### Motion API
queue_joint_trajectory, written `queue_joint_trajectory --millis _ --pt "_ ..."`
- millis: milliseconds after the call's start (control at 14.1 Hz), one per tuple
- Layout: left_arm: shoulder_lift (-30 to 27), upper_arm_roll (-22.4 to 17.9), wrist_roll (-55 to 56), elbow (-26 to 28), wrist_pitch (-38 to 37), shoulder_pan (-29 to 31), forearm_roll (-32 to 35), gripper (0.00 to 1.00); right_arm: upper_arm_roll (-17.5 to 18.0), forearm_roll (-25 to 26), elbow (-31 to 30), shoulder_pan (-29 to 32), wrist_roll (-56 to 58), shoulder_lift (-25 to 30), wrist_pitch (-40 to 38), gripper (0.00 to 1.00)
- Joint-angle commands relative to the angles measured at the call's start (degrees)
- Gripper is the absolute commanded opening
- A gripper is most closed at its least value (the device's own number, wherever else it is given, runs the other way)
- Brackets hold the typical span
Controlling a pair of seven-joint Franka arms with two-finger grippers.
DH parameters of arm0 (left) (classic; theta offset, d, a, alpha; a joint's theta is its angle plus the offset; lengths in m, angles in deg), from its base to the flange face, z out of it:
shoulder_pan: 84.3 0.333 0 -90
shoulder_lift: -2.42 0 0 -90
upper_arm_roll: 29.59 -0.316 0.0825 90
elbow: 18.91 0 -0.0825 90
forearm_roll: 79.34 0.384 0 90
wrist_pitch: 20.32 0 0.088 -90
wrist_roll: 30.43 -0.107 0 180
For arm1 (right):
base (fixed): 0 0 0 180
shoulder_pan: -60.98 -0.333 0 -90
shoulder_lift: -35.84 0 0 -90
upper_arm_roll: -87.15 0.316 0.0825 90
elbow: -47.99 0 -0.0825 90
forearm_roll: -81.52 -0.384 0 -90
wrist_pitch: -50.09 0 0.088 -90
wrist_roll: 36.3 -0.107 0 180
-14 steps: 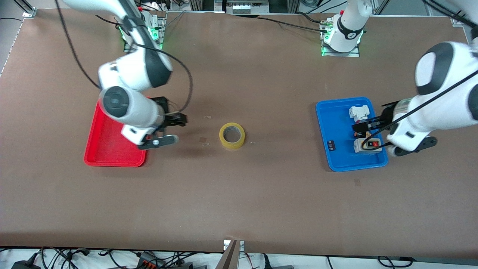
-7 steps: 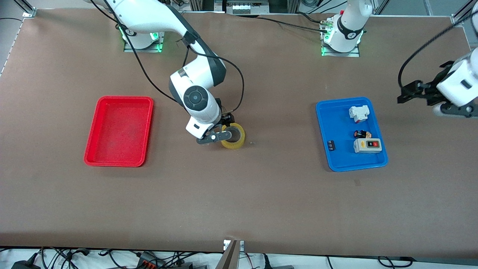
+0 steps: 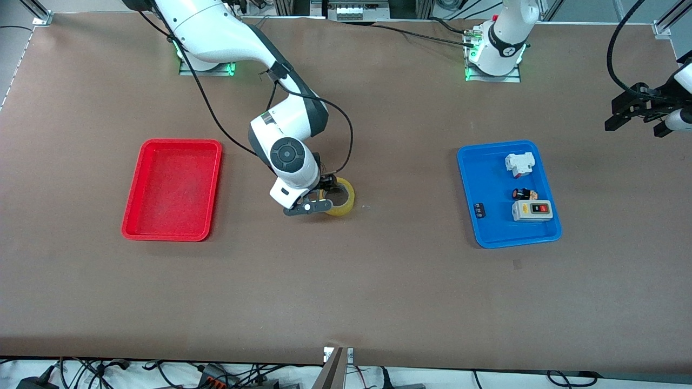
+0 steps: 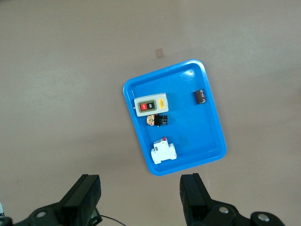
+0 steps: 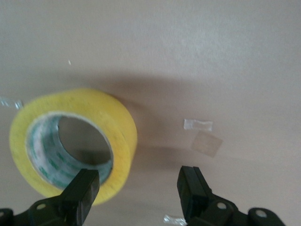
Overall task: Place and move tape with both arms
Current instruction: 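Grasp the tape roll's rim with the right gripper while the left withdraws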
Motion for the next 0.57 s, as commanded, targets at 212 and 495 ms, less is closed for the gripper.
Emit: queue_joint_trajectory --millis 212,495 --pt "1.9 -0.3 -1.2 -3.9 -1.0 -0.2 -1.2 1.00 0.0 0.8 3.6 -0.4 -4.0 -3.6 0.7 1.00" --pt "4.0 -0.4 1.8 -5.5 -1.0 -0.3 -2.1 1.00 0.0 0.7 3.6 -0.4 -5.9 -4.1 2.1 0.97"
